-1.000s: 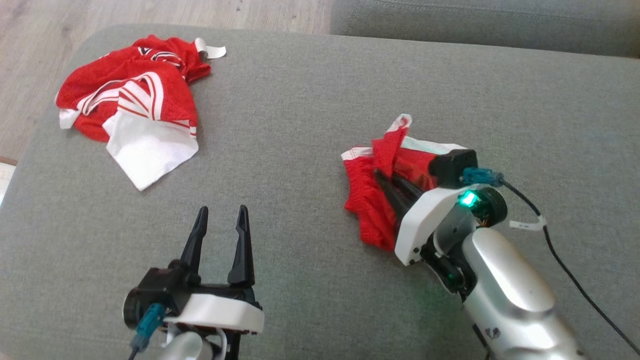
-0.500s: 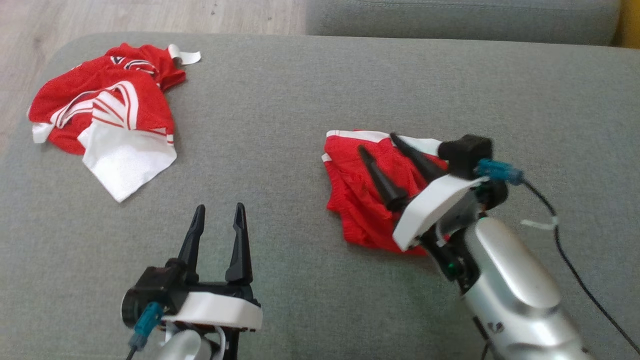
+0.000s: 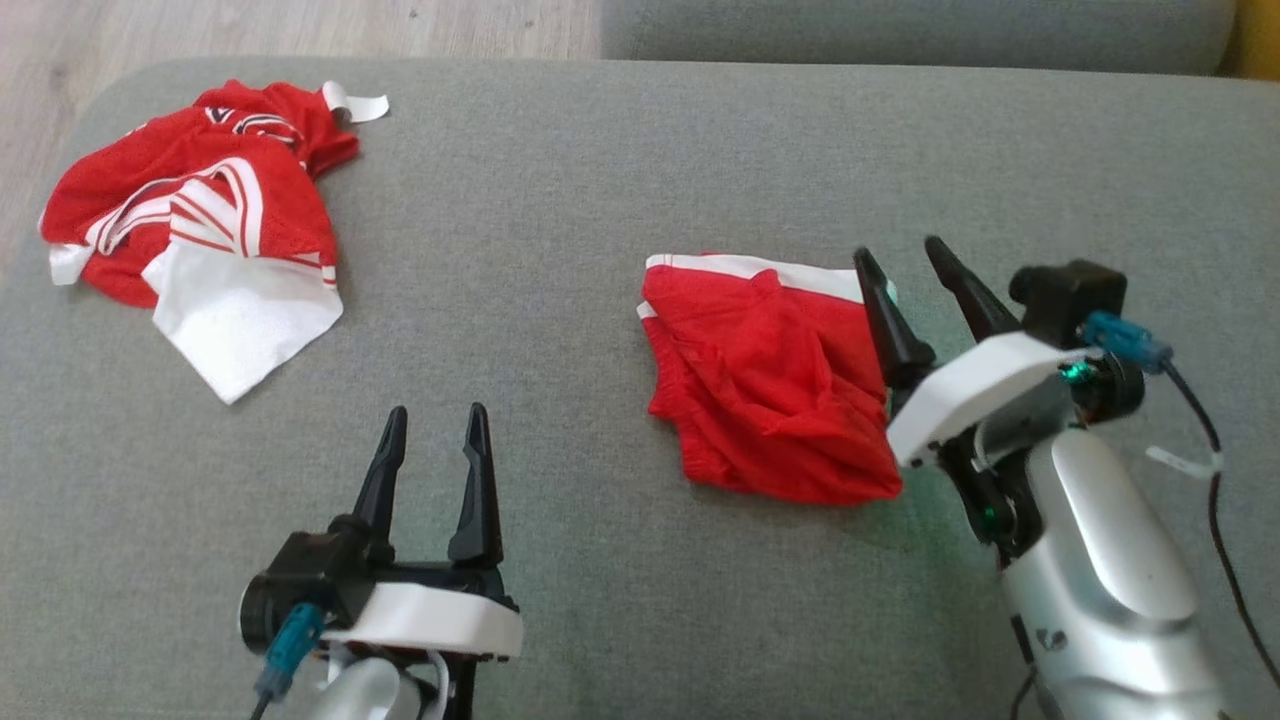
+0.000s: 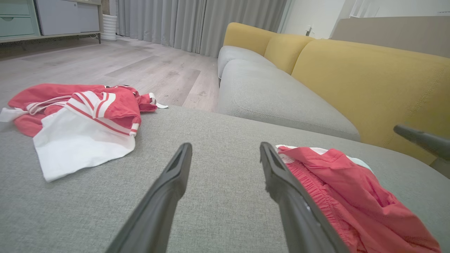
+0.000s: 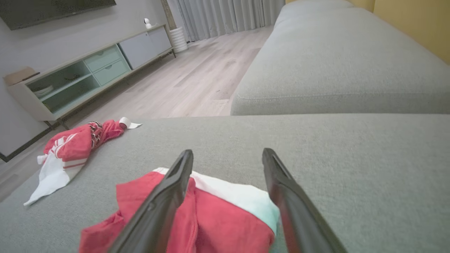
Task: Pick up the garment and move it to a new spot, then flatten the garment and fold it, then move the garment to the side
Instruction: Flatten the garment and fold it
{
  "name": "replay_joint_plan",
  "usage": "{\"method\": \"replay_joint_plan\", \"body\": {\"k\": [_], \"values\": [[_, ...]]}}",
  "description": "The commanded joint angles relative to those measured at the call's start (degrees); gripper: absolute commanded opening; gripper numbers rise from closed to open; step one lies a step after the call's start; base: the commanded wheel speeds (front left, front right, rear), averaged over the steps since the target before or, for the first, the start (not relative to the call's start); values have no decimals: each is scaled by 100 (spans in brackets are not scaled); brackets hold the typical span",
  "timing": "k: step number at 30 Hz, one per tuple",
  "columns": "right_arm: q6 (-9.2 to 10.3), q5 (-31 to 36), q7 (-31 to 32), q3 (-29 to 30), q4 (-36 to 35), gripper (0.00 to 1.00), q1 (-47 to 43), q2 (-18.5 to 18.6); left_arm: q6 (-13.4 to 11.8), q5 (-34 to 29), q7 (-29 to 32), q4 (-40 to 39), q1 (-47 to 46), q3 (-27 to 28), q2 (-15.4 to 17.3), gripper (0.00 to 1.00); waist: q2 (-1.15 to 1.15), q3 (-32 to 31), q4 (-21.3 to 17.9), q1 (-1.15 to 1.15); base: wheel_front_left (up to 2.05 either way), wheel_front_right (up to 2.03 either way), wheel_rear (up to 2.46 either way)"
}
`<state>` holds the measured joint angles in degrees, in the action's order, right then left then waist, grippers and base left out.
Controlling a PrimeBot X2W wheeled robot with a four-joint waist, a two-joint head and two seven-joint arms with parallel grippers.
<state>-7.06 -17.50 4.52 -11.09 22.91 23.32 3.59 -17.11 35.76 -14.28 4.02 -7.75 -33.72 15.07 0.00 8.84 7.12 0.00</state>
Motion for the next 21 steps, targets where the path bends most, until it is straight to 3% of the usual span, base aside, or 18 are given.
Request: {"method": "replay_joint_plan", "body": {"k": [1, 8, 21], "values": [[-43, 46, -31, -74, -154, 100, 78, -71, -11, -44, -62, -187, -156, 206, 83, 100, 0, 23, 17, 0, 0, 0, 0], [-43, 70, 44, -251, 150, 100, 168, -71, 16, -49, -51, -169, -214, 159, 74, 100, 0, 109, 152, 0, 0, 0, 0], [-43, -475, 53, -807, 1236, 100, 799, -71, 52, -63, -18, -90, -278, 49, 47, 100, 0, 201, 532, 0, 0, 0, 0]]}}
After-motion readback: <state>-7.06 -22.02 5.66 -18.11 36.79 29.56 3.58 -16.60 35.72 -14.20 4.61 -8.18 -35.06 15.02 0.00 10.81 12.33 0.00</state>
